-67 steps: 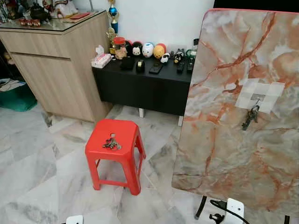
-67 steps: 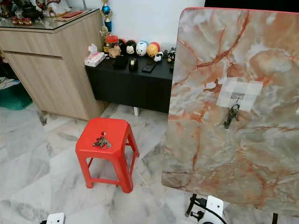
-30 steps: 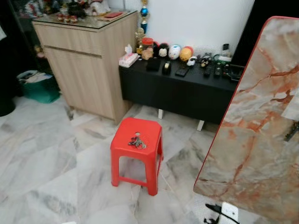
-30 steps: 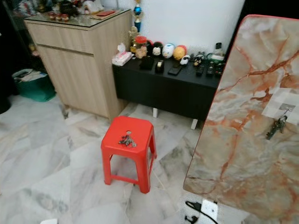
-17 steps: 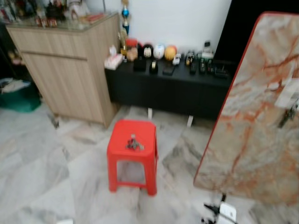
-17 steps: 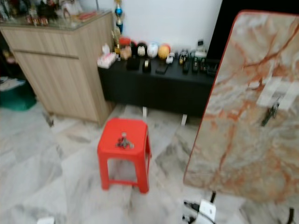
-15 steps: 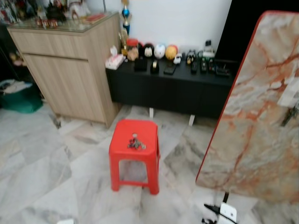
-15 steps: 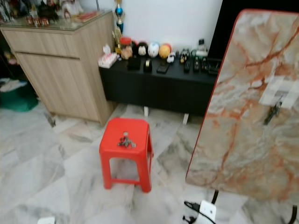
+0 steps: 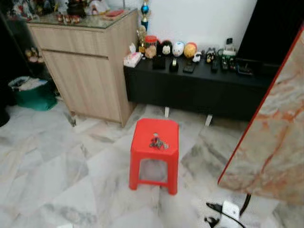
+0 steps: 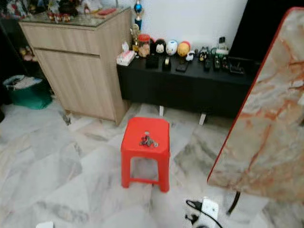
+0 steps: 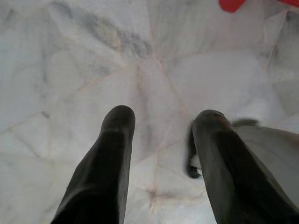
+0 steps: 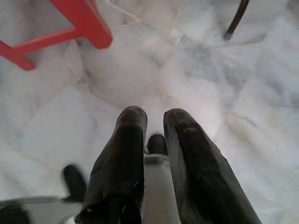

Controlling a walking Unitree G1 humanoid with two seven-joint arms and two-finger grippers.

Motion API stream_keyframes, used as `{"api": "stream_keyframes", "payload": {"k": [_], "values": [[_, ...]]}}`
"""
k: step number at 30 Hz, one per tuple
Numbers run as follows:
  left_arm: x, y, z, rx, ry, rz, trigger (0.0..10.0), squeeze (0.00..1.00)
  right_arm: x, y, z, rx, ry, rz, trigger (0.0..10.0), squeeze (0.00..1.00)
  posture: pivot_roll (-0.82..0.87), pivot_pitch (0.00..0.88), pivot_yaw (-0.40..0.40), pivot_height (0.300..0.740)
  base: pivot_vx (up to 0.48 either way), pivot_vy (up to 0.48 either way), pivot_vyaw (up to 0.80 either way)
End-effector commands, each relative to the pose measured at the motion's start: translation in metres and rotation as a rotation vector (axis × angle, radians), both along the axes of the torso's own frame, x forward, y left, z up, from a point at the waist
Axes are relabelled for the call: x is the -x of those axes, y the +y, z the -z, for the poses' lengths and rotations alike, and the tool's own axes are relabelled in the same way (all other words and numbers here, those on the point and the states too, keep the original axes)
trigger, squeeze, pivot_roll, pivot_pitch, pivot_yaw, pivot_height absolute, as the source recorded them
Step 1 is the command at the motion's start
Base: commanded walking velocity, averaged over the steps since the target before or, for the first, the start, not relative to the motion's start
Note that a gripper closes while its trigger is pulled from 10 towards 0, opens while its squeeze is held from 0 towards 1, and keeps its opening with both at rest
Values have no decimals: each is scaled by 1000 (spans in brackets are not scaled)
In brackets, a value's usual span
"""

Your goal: Hang keys on a hook

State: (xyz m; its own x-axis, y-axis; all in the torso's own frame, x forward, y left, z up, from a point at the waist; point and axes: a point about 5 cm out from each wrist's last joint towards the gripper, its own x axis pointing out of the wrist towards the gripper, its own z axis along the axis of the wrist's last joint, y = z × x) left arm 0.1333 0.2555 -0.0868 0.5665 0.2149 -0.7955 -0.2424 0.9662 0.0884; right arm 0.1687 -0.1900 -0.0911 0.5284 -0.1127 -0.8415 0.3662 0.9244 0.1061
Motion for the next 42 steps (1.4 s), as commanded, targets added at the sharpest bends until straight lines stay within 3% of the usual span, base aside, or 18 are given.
{"api": "stream_keyframes", "payload": {"k": [1, 12, 18, 25, 34, 42], "values": [[4, 3, 1, 2, 11, -30, 10000, 0, -8, 4, -3, -3, -17, -18, 10000, 0, 119, 0, -42, 718, 0, 262, 0], [4, 0, 2, 1, 17, -35, 10000, 0, -7, -3, -4, 27, -13, -6, 10000, 0, 149, 0, -50, 718, 0, 269, 0], [0, -11, 4, 7, 26, 27, 10000, 0, -12, -7, -7, 19, -37, 43, 10000, 0, 107, 0, 11, 718, 0, 270, 0], [-5, -28, 6, 22, -4, 38, 10000, 0, -5, -14, -4, 35, -5, 14, 10000, 0, 110, 0, -27, 718, 0, 154, 0], [-3, -31, 8, 40, 13, 18, 10000, 0, -5, -35, -8, 51, -2, 39, 10000, 0, 107, 0, -37, 718, 0, 180, 0], [-1, -32, 9, 44, 25, 19, 10000, 0, -2, -38, -7, 47, 3, 41, 10000, 0, 102, 0, -36, 718, 0, 266, 0]]}}
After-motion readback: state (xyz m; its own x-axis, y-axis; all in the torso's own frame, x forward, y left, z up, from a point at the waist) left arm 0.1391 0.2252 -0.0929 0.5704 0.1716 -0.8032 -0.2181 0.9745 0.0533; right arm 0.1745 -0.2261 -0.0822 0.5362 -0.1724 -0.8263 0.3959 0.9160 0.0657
